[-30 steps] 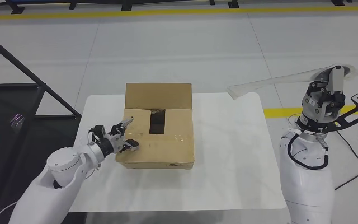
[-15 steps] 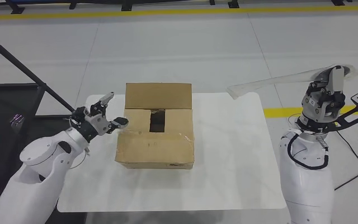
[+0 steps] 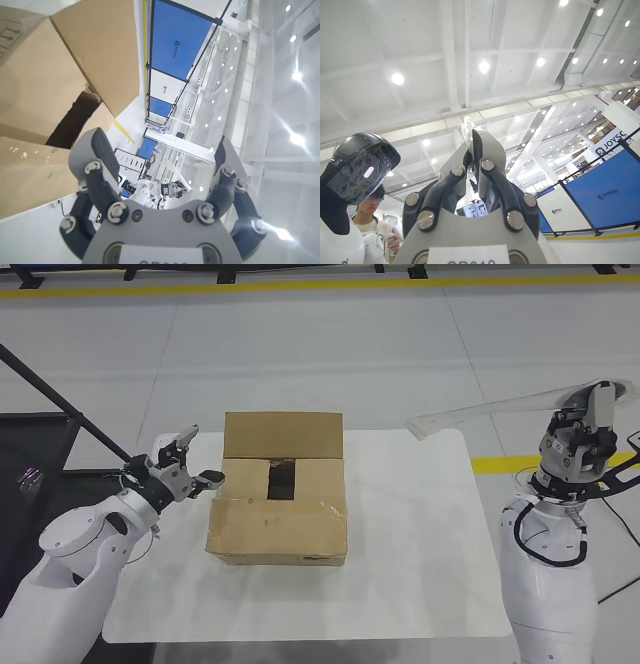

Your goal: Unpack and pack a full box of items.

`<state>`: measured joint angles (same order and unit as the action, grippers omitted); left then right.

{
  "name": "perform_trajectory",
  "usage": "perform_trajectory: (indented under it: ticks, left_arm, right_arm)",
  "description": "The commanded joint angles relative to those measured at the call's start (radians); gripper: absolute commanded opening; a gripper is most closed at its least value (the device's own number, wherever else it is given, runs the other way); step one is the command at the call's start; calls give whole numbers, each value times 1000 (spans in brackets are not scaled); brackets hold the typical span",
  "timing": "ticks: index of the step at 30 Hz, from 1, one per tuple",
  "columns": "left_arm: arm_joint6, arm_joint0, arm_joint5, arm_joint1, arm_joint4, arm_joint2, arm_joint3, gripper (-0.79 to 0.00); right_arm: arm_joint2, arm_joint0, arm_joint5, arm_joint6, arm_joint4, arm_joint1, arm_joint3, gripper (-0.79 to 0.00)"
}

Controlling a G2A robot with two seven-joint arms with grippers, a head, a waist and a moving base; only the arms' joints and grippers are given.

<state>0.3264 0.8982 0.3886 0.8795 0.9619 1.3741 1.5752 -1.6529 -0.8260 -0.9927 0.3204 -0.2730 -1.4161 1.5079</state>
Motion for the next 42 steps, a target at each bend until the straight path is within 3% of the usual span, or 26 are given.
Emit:
perform_trajectory:
  ticks: [1,4,10,17,22,26,32,42]
  left_arm:
    - [10,-66,22,11,80,-16,-88,0]
    - [-29,-171,-10,33,105,-68,-210,0]
    - [19,-399,22,90,275,-165,-530,0]
    - [-118,-553,-181,158,25,-353,-715,0]
    - [-144,-601,-307,186,-234,-461,-797,0]
    - [-62,-611,-389,190,-405,-510,-839,0]
    - [30,-604,-520,178,-505,-494,-880,0]
    - [-2,-598,-522,177,-533,-489,-883,0]
  right_arm:
    - [0,0,0,0,0,0,0,-785]
    - [0,0,0,0,0,0,0,-785]
    - [0,0,0,0,0,0,0,-785]
    - [0,0,0,0,0,0,0,-785]
    - [0,0,0,0,0,0,0,-785]
    - [0,0,0,0,0,0,0,-785]
    - [0,0,0,0,0,0,0,-785]
    - [0,0,0,0,0,0,0,-785]
